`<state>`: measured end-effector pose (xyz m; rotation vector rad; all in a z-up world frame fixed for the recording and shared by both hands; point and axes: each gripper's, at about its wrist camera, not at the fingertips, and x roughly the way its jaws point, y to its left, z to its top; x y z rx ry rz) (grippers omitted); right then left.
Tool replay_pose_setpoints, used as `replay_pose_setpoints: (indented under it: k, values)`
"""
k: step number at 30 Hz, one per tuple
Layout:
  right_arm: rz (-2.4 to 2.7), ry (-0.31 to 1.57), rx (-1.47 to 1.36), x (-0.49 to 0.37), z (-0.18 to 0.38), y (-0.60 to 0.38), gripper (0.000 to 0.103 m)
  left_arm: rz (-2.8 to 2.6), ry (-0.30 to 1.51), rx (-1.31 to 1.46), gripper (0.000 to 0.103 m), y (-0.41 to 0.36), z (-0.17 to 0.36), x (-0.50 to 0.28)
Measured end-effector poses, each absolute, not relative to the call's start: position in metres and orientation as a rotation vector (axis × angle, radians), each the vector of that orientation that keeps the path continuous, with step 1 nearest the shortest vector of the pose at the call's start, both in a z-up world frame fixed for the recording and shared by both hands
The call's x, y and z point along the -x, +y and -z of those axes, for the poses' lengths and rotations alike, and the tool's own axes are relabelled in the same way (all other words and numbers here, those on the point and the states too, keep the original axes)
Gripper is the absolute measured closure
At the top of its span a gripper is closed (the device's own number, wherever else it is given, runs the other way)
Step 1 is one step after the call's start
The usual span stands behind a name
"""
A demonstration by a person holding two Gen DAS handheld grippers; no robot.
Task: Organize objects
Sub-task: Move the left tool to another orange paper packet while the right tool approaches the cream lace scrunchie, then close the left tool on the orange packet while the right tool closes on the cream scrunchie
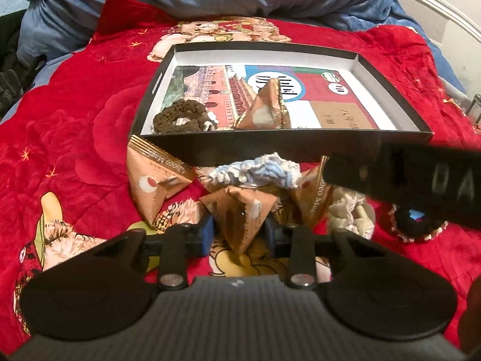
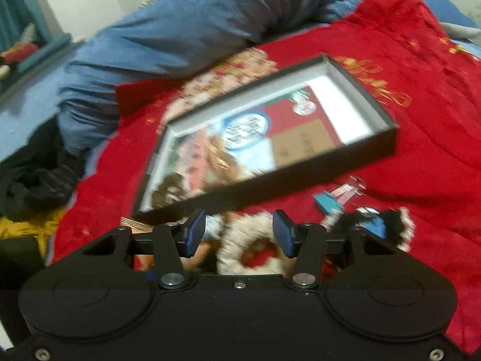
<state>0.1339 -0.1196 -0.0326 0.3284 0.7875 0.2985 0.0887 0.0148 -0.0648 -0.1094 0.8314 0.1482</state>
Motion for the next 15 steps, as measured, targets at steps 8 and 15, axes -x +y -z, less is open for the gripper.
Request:
replay_pose_setpoints:
  k: [8, 15]
  values:
    - [-0.273, 0.844, -0.27, -0.129, 0.042, -0.118, 0.052, -0.15, 0.824, 0.087, 0.073, 0.009, 0.064, -0.085]
    - [-0.257, 0.921, -0.366, -0.141, 0.058, -0.12, 0.052, -0.156, 0.811, 0.087, 0.072, 0.008, 0.066, -0.084]
